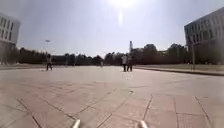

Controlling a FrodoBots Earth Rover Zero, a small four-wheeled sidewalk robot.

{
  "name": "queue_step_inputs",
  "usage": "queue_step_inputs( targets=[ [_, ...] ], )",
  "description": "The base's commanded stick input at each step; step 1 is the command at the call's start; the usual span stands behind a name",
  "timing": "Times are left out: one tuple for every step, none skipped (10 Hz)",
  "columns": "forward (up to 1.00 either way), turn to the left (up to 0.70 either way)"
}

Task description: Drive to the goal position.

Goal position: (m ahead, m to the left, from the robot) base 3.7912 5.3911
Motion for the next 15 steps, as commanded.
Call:
queue_step_inputs(
  targets=[
    [0.70,0.35],
    [0.70,0.12],
    [0.70,0.05],
    [0.70,0.02],
    [0.70,0.02],
    [0.70,0.02],
    [0.70,0.06],
    [0.70,0.19],
    [0.70,0.28],
    [0.70,0.02],
    [0.70,0.02],
    [0.70,0.02],
    [0.70,0.02],
    [0.70,0.02],
    [0.70,0.02]
  ],
)
